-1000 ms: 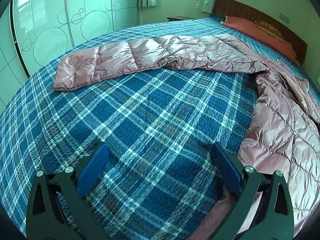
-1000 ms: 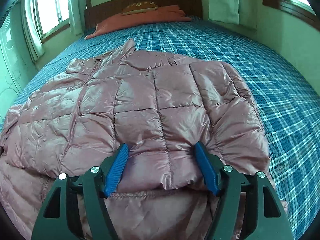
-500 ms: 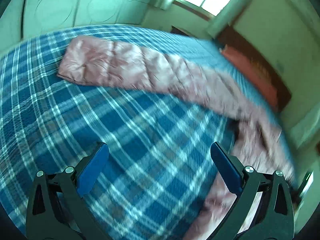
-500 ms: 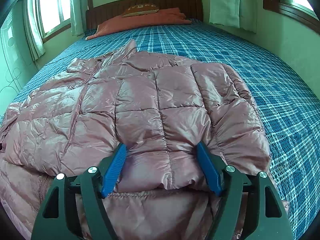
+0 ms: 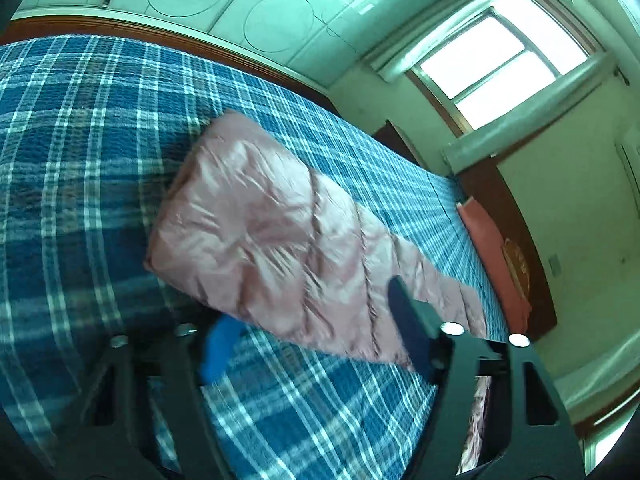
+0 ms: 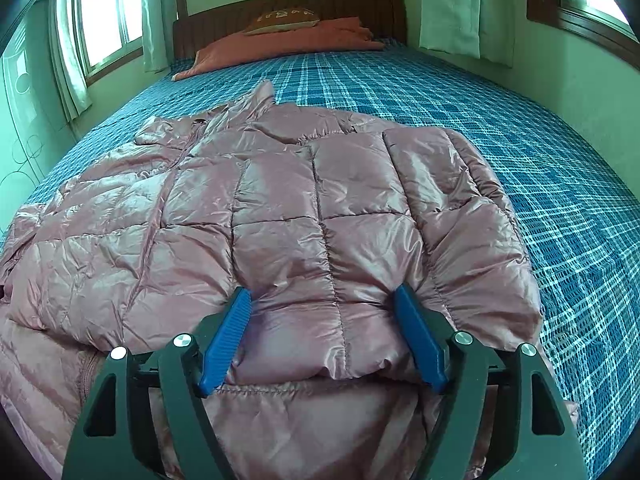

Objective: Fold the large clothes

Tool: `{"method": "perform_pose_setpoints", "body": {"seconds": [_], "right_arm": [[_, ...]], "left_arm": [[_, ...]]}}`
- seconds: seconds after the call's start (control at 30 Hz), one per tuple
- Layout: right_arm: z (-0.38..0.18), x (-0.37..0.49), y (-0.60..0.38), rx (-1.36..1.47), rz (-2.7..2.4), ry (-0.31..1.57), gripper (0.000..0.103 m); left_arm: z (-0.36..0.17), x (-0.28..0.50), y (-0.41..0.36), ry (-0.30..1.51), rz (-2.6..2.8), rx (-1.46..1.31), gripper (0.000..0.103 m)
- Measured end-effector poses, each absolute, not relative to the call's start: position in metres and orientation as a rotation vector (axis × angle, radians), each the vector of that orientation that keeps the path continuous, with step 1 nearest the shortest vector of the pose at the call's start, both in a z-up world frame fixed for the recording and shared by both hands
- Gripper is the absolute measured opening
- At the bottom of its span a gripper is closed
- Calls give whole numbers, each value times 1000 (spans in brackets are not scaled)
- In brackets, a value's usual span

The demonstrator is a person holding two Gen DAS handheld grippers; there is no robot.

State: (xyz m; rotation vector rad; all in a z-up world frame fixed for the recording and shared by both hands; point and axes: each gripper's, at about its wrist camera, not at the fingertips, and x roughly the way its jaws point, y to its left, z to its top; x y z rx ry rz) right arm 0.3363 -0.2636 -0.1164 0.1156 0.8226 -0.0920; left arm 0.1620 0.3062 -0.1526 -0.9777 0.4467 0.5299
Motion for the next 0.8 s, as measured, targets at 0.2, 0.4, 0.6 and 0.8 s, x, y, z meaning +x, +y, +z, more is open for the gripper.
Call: {"method": "perform_pose_setpoints", "body": {"seconds": [0.2,0.4,0.6,0.8], "right_arm": [[-117,336,-263,115,-92,822,74],[-116,336,-264,113,-93,820,74],[-117,336,-264,115,-92,820,74],[-116,336,-265,120,-90,817,74]], "left_arm": [[-153,189,320,480,585,-952,10],[-108,234,294,456,551,-757,8],[-72,305,191,484,345,-519,8],[-75,374,85,568,165,-351,8]]}}
